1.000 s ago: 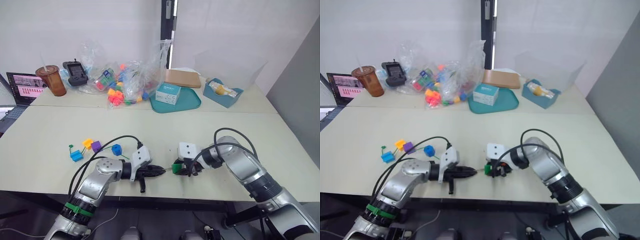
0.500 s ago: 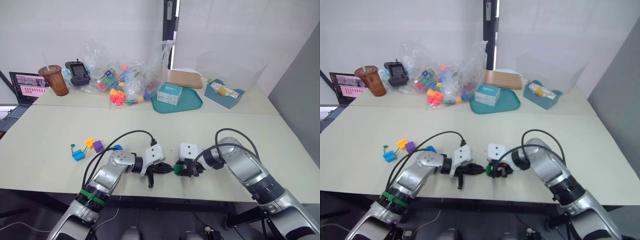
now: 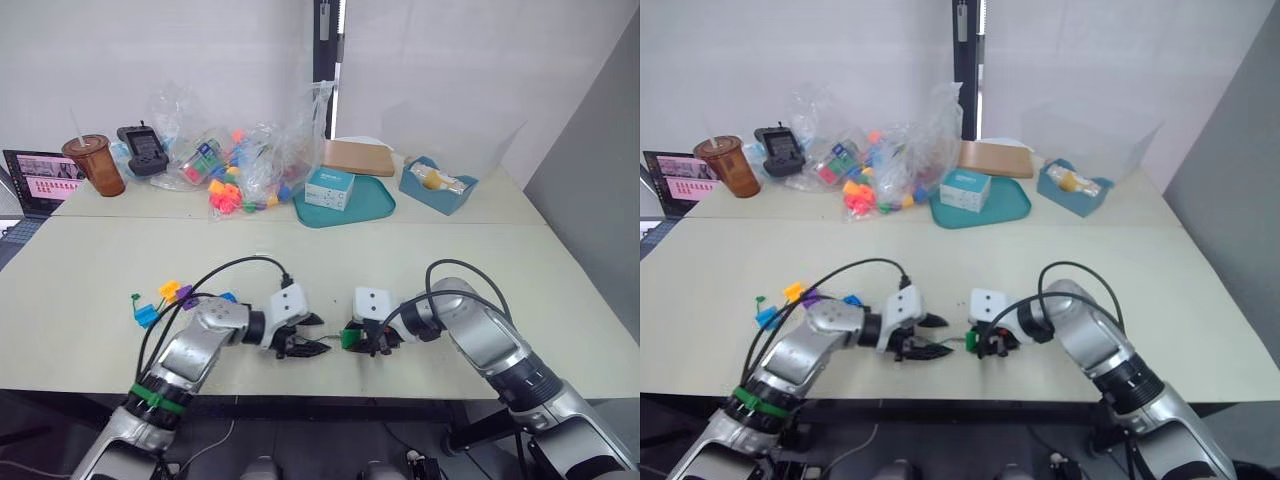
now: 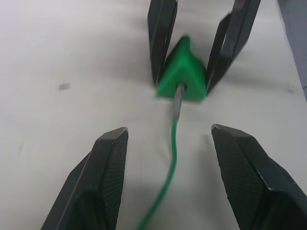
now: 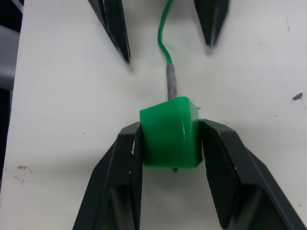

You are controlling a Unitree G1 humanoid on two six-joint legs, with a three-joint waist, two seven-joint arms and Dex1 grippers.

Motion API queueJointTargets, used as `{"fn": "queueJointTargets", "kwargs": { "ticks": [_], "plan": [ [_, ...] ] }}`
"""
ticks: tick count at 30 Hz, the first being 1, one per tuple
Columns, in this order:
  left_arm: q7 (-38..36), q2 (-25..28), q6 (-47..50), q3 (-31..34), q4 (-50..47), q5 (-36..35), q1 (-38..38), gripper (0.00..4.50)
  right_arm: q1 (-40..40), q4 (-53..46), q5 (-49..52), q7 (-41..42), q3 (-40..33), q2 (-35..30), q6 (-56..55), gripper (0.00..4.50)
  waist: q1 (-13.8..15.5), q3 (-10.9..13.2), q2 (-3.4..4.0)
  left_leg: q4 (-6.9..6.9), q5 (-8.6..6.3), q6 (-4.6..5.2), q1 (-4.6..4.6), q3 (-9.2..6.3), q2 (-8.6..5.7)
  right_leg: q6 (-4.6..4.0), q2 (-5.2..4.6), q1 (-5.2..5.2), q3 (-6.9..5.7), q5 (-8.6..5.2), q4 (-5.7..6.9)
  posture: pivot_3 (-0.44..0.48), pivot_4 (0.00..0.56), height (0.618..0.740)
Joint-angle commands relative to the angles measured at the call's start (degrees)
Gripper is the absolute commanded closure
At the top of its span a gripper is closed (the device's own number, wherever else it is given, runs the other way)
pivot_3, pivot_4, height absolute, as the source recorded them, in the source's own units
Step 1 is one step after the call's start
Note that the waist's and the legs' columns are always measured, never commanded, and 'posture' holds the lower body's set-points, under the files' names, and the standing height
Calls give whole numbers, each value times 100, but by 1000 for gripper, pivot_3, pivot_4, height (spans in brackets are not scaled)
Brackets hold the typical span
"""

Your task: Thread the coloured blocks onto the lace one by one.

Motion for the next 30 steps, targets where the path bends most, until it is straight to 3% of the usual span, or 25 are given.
{"fn": "queueJointTargets", "kwargs": {
  "ticks": [1,4,13,14,30],
  "plan": [
    [-65,119,-8,166,-347,-184,35,1570,294,293,-166,55,488,-40,176,3222,3,0,-1,0,0,0,0,0,0,0,0,0,0,0,0,0,150,740],
    [-92,195,-81,91,-234,-121,105,1570,273,295,-162,56,481,-38,186,3222,3,0,0,0,0,0,1,1,0,0,0,0,0,0,0,0,150,740],
    [-29,-63,-417,-230,141,135,-21,4337,260,248,-155,76,458,-76,216,3222,11,0,-1,0,0,0,0,2,0,0,0,0,0,0,-1,0,150,740],
    [-8,-112,-475,-238,173,156,-29,4485,268,229,-154,74,461,-77,229,3222,11,0,-1,0,0,0,0,2,0,0,0,0,0,0,-1,0,150,740],
    [133,-787,-844,-429,589,345,-444,4485,210,264,-210,-31,562,86,288,3222,5,-1,-1,0,0,1,0,2,-1,0,1,-1,1,0,1,0,150,740]
  ]
}}
